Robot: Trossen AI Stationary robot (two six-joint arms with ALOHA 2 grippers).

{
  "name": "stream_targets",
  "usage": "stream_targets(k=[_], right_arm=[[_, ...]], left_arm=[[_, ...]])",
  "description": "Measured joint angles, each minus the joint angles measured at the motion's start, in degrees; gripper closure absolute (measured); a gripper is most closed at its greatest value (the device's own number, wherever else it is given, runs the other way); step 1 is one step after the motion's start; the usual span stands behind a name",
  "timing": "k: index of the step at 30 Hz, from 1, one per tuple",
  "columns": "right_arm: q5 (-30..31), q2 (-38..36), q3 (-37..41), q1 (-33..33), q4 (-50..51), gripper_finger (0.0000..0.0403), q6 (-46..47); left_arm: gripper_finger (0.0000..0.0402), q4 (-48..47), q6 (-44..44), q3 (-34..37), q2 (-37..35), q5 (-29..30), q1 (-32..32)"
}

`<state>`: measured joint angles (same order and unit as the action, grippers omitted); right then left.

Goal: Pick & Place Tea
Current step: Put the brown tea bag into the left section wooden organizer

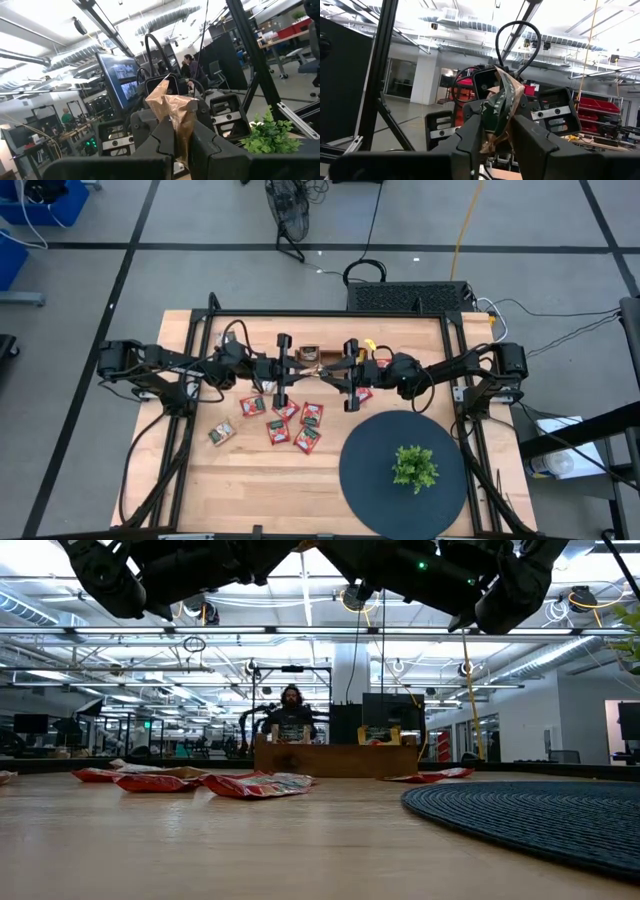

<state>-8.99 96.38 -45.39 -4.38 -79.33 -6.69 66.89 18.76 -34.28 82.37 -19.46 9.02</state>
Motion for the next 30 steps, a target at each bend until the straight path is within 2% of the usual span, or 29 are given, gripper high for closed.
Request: stream_targets(k=[2, 5, 11, 15, 18, 24, 27, 30], right_arm=[[0.0, 0.0, 0.0, 0.0, -0.1, 0.0336, 0.0], [0.1, 0.0, 0.0, 0.3, -0.1, 0.0387, -1.6], [1.1, -0.9, 0.0, 1.4, 1.9, 0.0399, -4.6], [4.3, -6.7, 0.0, 1.5, 15.8, 0.0401, -6.6], [7.6, -12.7, 0.0, 1.6, 29.7, 0.0401, -7.9], [10.8, -23.0, -1.4, 1.5, 56.2, 0.0402, -5.7], [12.3, -24.5, -5.1, 1.4, 72.7, 0.0402, -1.4], [12.3, -23.3, -8.9, 1.4, 84.4, 0.0402, 1.5]], left_arm=[[0.0378, -0.1, 0.0, 0.0, 0.0, 0.0, 0.0], [0.0378, -0.8, -0.2, 0.0, 0.0, 0.0, 0.0], [0.0375, -2.2, -3.2, 0.0, -0.2, -0.6, -0.1], [0.0333, -3.6, -12.9, 0.0, -0.1, 0.1, 0.0], [0.0301, -6.4, -19.8, 0.0, 0.0, 0.7, 0.1], [0.0272, -15.4, -21.9, 0.0, -0.9, 2.1, 0.0], [0.0272, -16.4, -23.7, -0.4, -1.0, 7.4, -0.1], [0.0275, -24.4, -28.9, -3.0, -1.0, 13.1, 0.0]])
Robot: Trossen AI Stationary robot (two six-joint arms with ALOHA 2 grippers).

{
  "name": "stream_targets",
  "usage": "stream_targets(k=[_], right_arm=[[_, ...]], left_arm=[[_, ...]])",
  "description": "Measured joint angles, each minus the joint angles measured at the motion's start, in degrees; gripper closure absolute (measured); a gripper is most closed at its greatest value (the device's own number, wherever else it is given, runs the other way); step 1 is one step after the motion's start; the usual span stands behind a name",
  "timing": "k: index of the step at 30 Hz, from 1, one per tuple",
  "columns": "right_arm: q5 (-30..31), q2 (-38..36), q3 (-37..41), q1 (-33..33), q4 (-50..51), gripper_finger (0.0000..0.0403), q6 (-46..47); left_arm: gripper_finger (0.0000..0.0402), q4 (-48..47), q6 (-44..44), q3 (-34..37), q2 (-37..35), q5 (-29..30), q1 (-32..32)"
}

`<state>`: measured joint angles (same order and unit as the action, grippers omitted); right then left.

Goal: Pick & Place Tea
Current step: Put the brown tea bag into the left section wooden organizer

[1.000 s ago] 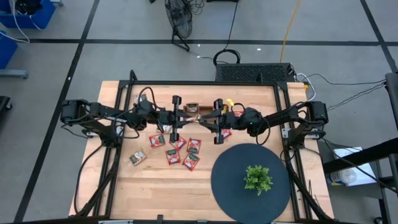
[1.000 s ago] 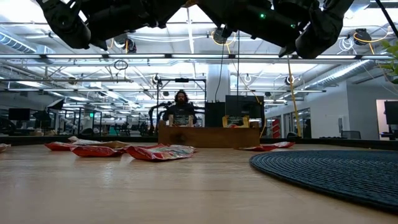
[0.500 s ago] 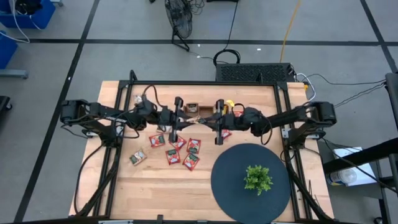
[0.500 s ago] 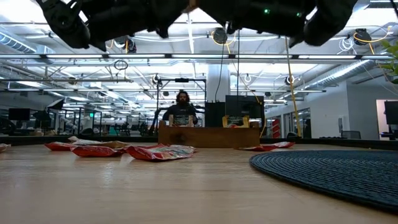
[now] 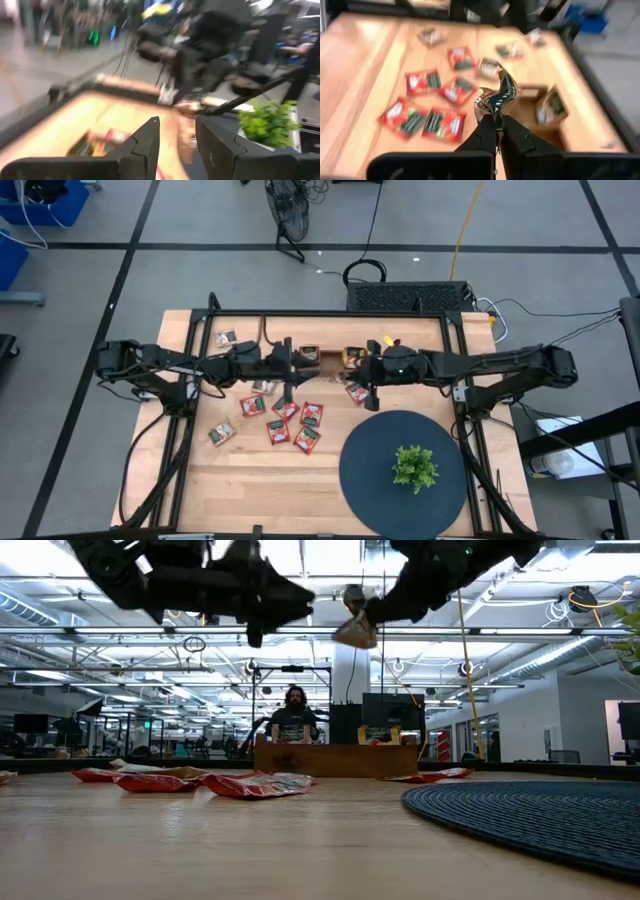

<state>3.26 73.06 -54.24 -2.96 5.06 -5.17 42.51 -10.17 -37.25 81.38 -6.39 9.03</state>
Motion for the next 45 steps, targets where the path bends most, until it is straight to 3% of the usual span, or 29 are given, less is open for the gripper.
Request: stream_targets(k=[7, 15, 22, 29, 45], right_arm=[[0.0, 3.9, -1.2, 1.3, -0.7, 0.0402, -0.2], [0.0, 4.7, -1.2, 2.7, -4.8, 0.0403, -1.6], [-0.1, 4.7, -1.2, 4.1, -7.0, 0.0403, -2.7], [0.0, 6.2, -1.2, 5.0, -7.6, 0.0403, -2.6], [0.4, 6.1, -1.1, 4.9, -8.1, 0.0403, -2.9]], left_arm=[[0.0246, -21.7, 2.4, -10.1, 2.4, -1.0, -2.2], [0.0175, -21.3, 7.1, -12.6, 5.0, -1.0, -3.9], [0.0161, -19.6, 6.7, -12.6, 5.0, -1.0, -3.9], [0.0186, -18.5, 6.7, -12.6, 5.0, -1.0, -3.9], [0.0301, -20.0, 6.9, -12.6, 5.0, -1.4, -3.9]])
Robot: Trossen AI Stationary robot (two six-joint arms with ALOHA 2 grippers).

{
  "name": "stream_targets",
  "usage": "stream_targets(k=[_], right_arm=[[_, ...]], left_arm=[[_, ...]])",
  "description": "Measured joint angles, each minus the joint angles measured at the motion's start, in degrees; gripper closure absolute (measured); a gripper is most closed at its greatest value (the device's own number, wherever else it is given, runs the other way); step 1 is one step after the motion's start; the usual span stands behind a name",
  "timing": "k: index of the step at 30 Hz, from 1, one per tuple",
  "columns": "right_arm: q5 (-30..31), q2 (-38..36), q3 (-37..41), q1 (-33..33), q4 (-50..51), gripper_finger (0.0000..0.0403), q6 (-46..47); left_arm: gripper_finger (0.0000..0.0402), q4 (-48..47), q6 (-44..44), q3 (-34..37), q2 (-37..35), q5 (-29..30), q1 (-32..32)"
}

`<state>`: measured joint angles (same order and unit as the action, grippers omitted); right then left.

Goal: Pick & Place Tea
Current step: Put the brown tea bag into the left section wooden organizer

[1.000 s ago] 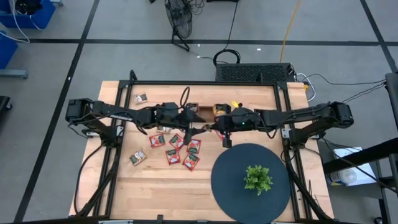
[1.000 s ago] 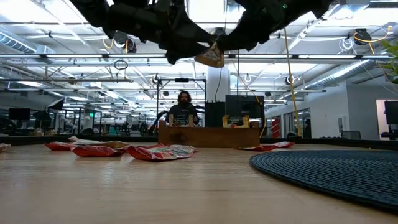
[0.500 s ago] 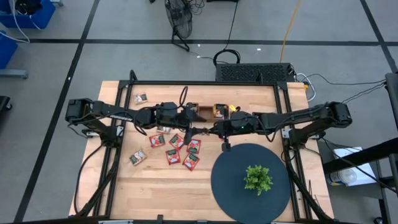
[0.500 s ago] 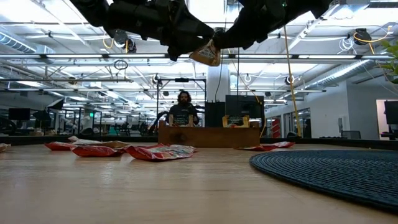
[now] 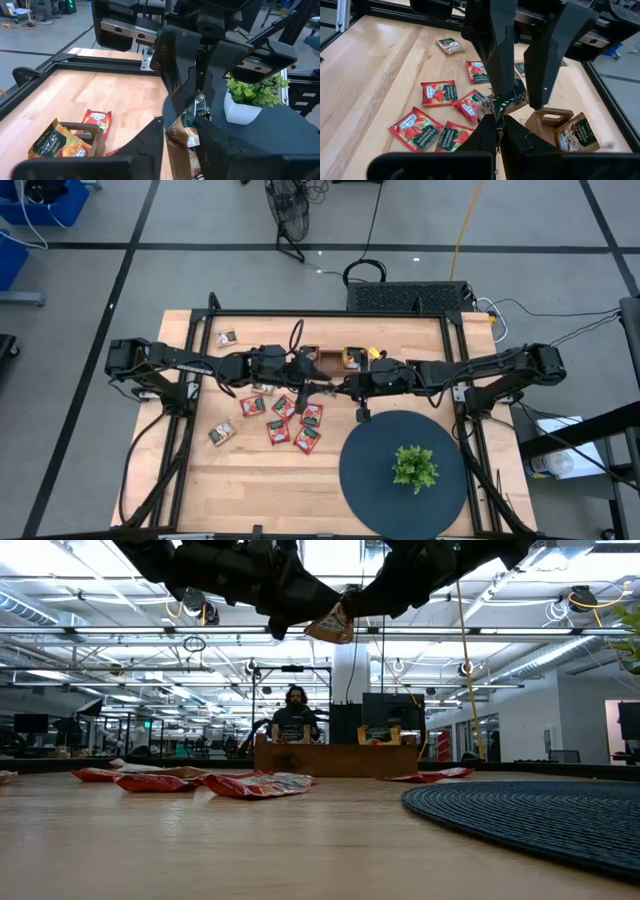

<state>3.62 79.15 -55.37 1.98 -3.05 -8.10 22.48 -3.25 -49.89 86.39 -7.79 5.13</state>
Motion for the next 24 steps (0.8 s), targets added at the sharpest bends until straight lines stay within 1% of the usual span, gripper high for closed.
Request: stream_targets(k=[2, 5, 6, 8, 11, 14, 18, 24], right_arm=[[0.0, 0.0, 0.0, 0.0, 0.0, 0.0403, 0.0], [-0.1, 0.0, 0.0, 0.0, 0.8, 0.0403, 0.2], [-0.1, 0.0, 0.0, 0.0, 1.3, 0.0403, 0.4], [0.3, 0.0, 0.0, 0.0, 2.0, 0.0403, 1.0], [2.2, 0.0, -0.1, 0.0, 3.3, 0.0403, 1.4], [2.6, 0.0, -0.1, 0.0, 4.8, 0.0403, 1.4], [2.7, -0.1, -0.1, 0.0, 5.2, 0.0403, 1.7], [8.0, -0.1, -0.2, 0.1, 7.6, 0.0403, 3.0]], left_arm=[[0.0326, -0.1, 0.9, 0.0, 0.0, 0.0, 0.0], [0.0382, -0.5, 2.1, 0.0, 0.0, 0.0, 0.2], [0.039, -0.7, 2.1, 0.0, 0.0, -0.1, 0.4], [0.0391, -1.1, 1.7, 0.0, -0.1, -0.4, 0.8], [0.0397, -3.0, 1.0, -0.9, -0.2, -2.5, 1.6], [0.0398, -6.9, 0.4, -2.8, -0.2, -3.7, 1.9], [0.0399, -11.3, 0.7, -5.3, -0.2, -3.8, 1.9], [0.04, -17.1, 4.2, -8.6, -0.2, -2.6, 0.8]])
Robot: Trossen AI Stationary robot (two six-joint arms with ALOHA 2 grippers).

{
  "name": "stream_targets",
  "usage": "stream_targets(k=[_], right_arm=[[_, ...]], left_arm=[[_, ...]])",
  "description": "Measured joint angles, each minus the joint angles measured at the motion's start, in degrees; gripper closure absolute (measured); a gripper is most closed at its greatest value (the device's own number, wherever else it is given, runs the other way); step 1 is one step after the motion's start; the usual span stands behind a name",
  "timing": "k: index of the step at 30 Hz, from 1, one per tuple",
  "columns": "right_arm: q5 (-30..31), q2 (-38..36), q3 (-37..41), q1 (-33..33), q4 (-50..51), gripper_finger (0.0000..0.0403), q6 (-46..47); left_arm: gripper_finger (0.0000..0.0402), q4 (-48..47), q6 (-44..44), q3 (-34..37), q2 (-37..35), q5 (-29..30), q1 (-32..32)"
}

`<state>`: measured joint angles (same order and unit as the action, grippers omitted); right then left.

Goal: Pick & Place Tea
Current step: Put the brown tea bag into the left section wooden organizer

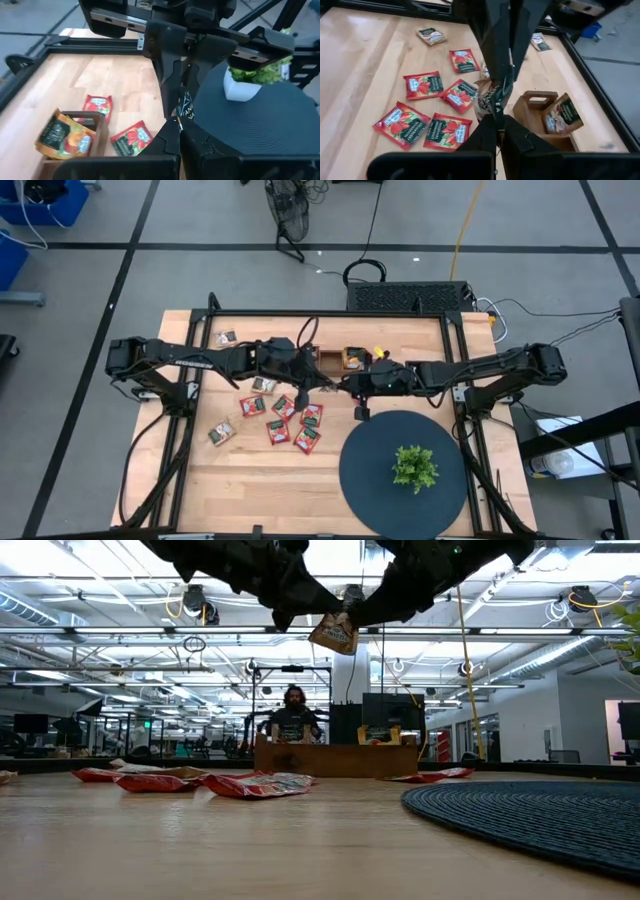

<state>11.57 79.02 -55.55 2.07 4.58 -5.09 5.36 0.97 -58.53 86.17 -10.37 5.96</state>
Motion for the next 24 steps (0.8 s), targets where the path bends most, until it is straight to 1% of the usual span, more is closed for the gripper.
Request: stream_targets(k=[3, 6, 10, 13, 15, 17, 20, 24], right_arm=[[1.5, 0.0, 0.0, 0.0, 0.0, 0.0397, 1.7], [2.1, 0.0, 0.1, -0.1, 1.8, 0.0373, 2.3], [2.0, 0.0, 0.5, -0.1, 2.5, 0.0321, 2.2], [2.1, -0.1, 1.1, -0.1, 1.7, 0.0276, 3.6], [2.1, 0.1, 1.3, -0.1, 2.5, 0.0251, 4.0], [2.1, -0.1, 1.3, -0.1, 1.7, 0.0233, 4.0], [2.1, -0.7, 1.3, -0.1, 1.9, 0.0221, 3.0], [2.1, -1.8, 1.3, -0.1, 2.0, 0.022, 1.4]], left_arm=[[0.04, -0.1, 2.1, -0.1, 0.0, 2.3, -0.4], [0.04, -0.2, 3.5, -0.2, -0.4, 5.3, -0.5], [0.04, -2.1, 4.9, -0.5, -2.3, 8.9, -0.5], [0.0401, -4.9, 6.3, -0.3, -4.0, 10.5, -0.5], [0.0401, -4.7, 7.9, -0.3, -5.2, 13.6, -0.3], [0.0401, -6.6, 8.4, 0.6, -6.2, 16.4, 0.7], [0.0401, -4.8, 8.7, 3.8, -6.8, 16.3, 4.0], [0.0401, 6.1, 7.3, 11.4, -6.9, 11.1, 10.1]])
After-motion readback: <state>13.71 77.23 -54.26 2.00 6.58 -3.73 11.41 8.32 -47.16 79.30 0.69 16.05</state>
